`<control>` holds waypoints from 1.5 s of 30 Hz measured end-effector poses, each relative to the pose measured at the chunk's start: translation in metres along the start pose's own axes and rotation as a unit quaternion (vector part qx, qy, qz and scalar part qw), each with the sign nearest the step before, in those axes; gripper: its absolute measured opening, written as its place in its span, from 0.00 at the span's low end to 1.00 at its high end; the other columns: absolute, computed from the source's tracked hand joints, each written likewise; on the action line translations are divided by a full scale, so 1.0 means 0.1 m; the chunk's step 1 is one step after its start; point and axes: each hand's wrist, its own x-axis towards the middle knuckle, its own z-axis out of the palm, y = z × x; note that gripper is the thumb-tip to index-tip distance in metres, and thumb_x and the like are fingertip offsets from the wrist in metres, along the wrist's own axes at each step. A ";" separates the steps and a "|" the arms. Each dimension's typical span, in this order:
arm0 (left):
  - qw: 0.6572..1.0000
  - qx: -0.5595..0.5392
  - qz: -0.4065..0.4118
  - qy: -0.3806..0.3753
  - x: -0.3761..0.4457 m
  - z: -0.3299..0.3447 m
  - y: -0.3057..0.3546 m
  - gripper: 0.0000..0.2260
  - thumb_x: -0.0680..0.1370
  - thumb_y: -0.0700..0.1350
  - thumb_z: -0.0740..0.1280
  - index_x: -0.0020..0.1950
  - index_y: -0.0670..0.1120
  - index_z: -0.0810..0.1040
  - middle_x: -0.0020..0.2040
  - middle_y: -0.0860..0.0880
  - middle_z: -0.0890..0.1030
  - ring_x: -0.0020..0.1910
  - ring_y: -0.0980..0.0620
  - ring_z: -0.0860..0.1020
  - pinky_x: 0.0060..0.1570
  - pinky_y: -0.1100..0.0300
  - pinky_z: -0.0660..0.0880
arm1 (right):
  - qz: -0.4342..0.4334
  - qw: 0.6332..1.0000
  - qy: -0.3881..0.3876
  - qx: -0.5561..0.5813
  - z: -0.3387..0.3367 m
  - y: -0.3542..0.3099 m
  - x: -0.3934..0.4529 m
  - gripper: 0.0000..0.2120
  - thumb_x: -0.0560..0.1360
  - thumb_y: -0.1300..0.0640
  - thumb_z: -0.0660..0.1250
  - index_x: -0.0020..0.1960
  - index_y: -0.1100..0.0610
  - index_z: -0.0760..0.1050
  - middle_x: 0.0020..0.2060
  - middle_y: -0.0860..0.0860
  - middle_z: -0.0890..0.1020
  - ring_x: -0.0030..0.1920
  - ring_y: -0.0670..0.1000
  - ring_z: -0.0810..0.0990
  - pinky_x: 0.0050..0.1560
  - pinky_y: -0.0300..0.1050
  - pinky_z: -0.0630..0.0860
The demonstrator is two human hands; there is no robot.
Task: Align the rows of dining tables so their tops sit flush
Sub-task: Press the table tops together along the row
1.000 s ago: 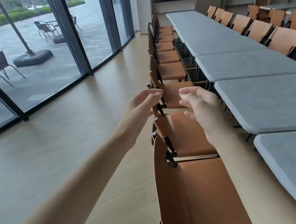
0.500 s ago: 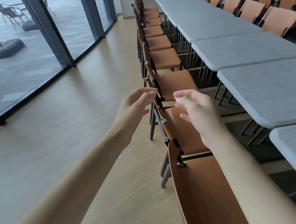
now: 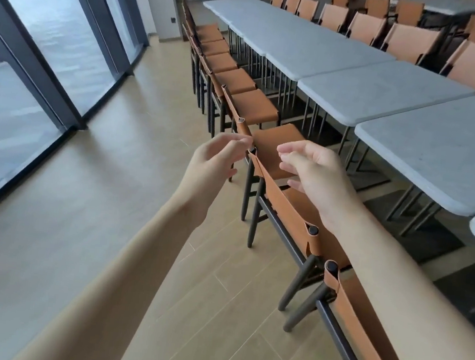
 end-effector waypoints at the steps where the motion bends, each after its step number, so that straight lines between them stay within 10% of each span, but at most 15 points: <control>1: 1.000 -0.004 -0.005 -0.005 0.10 -0.09 -0.01 0.07 0.79 0.53 0.67 0.53 0.54 0.82 0.56 0.57 0.83 0.61 0.56 0.79 0.67 0.50 0.74 | 0.002 1.000 0.003 -0.003 0.08 -0.03 0.06 0.07 0.80 0.54 0.66 0.53 0.46 0.82 0.49 0.40 0.83 0.56 0.43 0.81 0.62 0.52 0.79; 45: 0.981 0.007 0.014 -0.192 6.90 -1.84 -0.41 0.09 0.83 0.48 0.62 0.53 0.51 0.83 0.58 0.56 0.83 0.58 0.57 0.81 0.59 0.57 0.76 | 0.046 0.985 0.161 -0.030 2.19 -0.37 5.97 0.09 0.80 0.55 0.64 0.49 0.46 0.82 0.49 0.44 0.84 0.56 0.45 0.82 0.65 0.55 0.77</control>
